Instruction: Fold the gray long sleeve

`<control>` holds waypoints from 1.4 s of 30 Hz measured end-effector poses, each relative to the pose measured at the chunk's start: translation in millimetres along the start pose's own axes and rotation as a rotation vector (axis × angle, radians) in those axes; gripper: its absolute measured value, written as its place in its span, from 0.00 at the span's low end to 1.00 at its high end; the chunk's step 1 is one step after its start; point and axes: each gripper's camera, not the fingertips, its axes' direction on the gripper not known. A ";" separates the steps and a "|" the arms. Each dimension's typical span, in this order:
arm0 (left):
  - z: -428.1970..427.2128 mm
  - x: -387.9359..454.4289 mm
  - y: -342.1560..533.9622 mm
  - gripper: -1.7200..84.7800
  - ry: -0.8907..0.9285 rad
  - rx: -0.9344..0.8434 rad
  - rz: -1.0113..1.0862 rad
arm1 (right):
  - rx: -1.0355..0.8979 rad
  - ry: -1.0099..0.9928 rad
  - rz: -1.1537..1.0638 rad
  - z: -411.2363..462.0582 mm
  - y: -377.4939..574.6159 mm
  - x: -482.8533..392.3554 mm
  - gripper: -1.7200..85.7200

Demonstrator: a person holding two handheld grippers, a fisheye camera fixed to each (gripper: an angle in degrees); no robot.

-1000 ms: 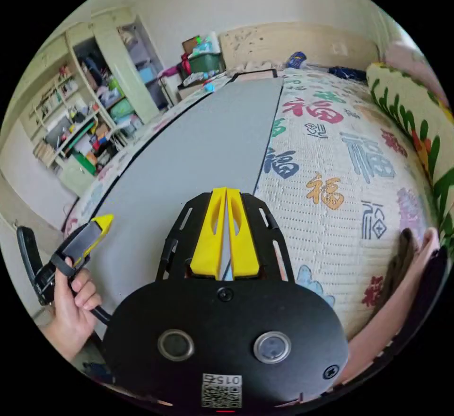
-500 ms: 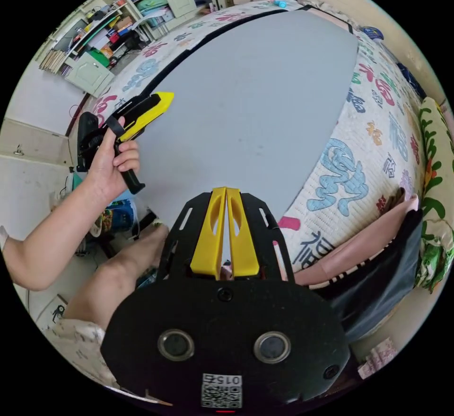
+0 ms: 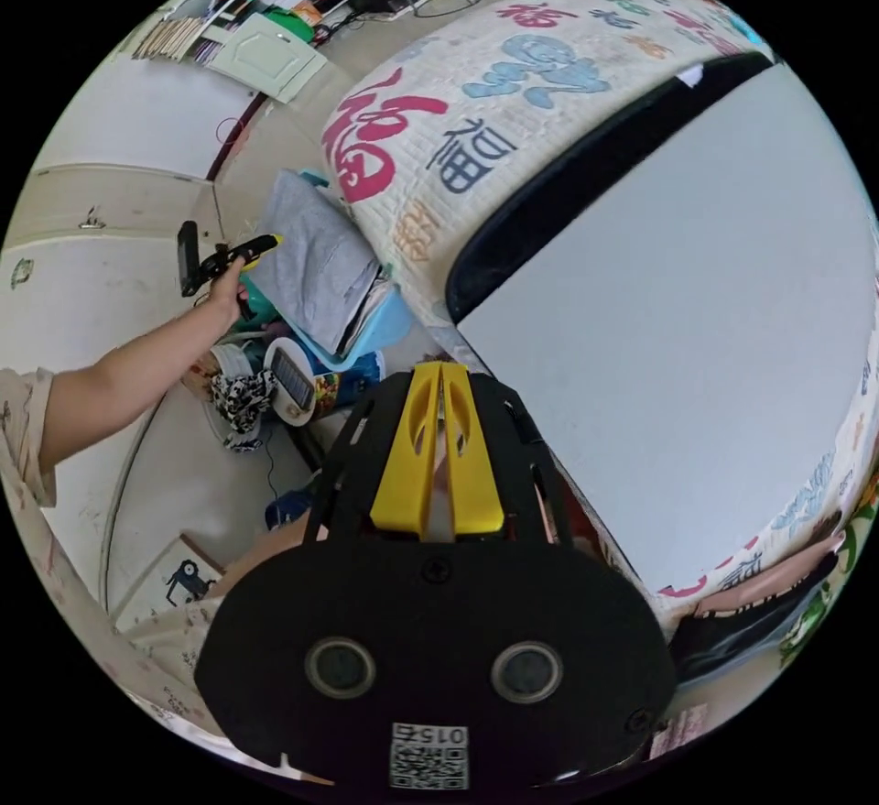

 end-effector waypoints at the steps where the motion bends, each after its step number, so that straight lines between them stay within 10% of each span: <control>1: 18.2 -12.4 -10.8 0.23 0.002 -0.049 -0.019 | -0.015 0.002 -0.025 0.4 -9.4 -11.0 0.01; 9: 57.3 -58.4 -13.8 0.06 0.246 -0.113 -0.071 | -0.119 -0.047 -0.043 -7.3 -44.4 -35.9 0.01; 15: 8.2 -118.8 58.7 0.03 0.770 0.129 -0.185 | -0.051 -0.099 -0.040 -41.6 -57.5 -50.0 0.01; 29: -176.3 147.9 169.2 0.03 1.512 0.050 0.451 | 0.200 -0.261 0.206 -155.2 0.8 35.7 0.01; 37: -94.5 438.0 245.9 0.01 1.387 -0.284 1.000 | 0.154 -0.139 0.491 -177.9 91.2 155.6 0.01; 42: -12.2 434.3 247.8 0.01 1.323 -0.397 0.716 | 0.174 -0.036 0.343 -190.8 82.3 160.9 0.01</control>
